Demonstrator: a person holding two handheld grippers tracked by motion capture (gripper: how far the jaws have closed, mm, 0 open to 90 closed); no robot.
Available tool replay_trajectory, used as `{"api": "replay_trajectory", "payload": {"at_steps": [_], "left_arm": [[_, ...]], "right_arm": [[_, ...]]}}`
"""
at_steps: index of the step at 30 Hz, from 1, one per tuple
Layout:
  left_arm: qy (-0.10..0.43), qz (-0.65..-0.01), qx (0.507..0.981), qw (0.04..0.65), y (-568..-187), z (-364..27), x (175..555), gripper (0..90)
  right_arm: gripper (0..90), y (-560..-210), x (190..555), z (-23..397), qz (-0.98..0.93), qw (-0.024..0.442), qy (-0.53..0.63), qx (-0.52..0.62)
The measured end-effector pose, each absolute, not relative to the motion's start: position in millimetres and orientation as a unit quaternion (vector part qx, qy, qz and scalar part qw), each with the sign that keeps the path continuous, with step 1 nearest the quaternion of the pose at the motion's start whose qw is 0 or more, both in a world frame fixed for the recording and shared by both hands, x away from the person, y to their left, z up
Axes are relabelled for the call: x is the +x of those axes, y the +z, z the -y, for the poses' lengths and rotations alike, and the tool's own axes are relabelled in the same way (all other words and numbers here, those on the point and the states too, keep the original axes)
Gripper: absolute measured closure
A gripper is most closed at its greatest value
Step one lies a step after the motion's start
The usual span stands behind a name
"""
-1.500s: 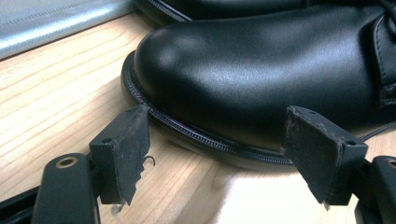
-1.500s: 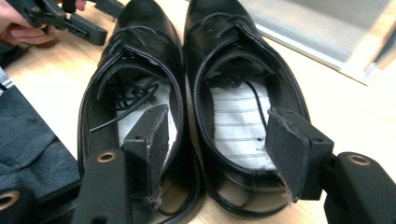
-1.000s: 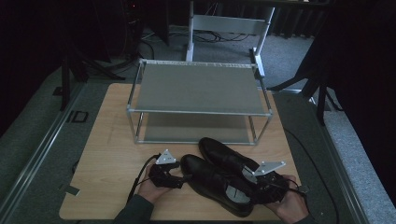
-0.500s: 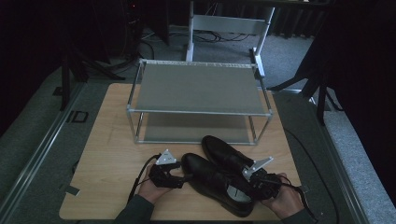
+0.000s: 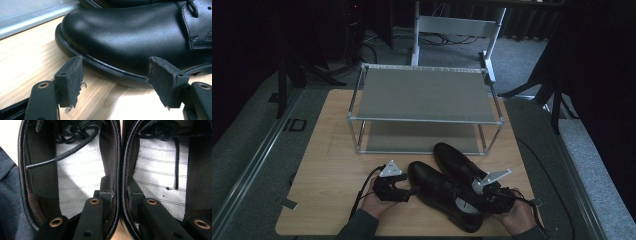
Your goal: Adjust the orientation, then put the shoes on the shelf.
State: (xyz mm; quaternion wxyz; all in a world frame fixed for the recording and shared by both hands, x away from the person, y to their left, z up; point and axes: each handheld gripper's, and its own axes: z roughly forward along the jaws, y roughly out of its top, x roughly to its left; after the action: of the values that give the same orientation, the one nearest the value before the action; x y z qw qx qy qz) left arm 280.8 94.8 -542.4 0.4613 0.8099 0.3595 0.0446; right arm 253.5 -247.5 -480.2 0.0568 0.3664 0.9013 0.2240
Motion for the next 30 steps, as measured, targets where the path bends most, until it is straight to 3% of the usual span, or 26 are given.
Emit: {"api": "replay_trajectory", "payload": {"at_steps": [16, 30], "left_arm": [[0.048, -0.37, 0.808, 0.456, -537, -109, 255, 33.5], [0.025, -0.333, 0.832, 0.443, -546, -74, 239, 40.3]], "right_arm": [[79.9, -481, 251, 250, -0.884, 0.063, 0.252, 0.39], [80.2, -481, 244, 247, -0.875, 0.066, 0.275, 0.392]]}}
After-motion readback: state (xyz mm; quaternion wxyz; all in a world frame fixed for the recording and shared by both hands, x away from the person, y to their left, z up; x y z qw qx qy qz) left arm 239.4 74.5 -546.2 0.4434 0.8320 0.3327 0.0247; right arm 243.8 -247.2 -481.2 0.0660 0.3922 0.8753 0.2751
